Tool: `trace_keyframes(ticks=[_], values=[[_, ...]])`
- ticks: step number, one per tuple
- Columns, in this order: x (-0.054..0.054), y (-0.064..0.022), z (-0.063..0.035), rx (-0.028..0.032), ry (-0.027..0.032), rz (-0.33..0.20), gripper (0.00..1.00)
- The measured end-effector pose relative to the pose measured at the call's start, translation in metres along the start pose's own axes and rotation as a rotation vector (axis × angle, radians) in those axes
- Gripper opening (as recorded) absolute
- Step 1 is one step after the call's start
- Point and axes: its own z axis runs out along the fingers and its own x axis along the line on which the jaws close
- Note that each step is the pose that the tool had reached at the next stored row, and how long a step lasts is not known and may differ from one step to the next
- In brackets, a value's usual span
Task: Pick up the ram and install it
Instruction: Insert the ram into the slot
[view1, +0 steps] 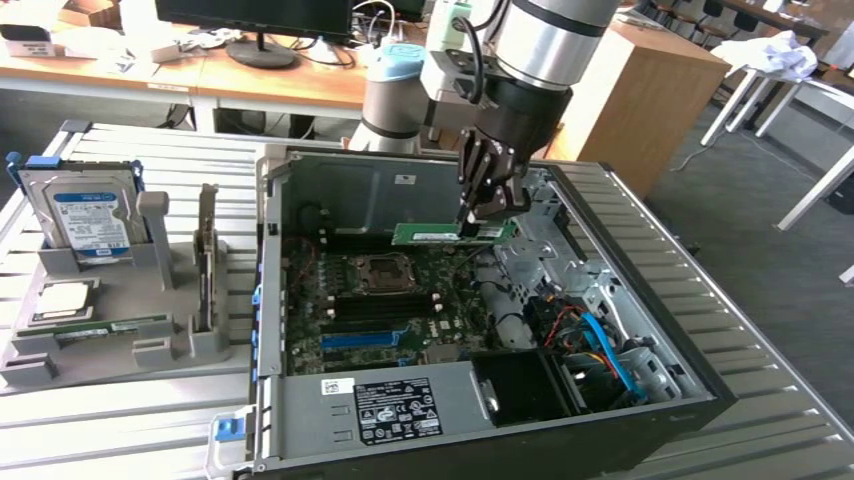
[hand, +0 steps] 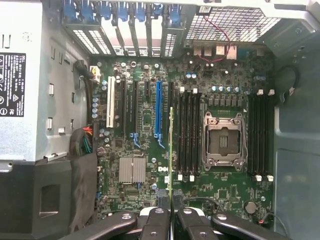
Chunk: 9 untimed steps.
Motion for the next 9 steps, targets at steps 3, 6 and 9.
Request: trace_keyframes(ticks=[3, 6, 9], values=[[0.0001, 0.0003, 0.0030, 0.0000, 0.0000, 0.000, 0.13], [0.0001, 0.0003, 0.0036, 0.0000, -0.0001, 0.000, 0.13], [0.0001, 0.0003, 0.0043, 0.0000, -0.0001, 0.000, 0.13]])
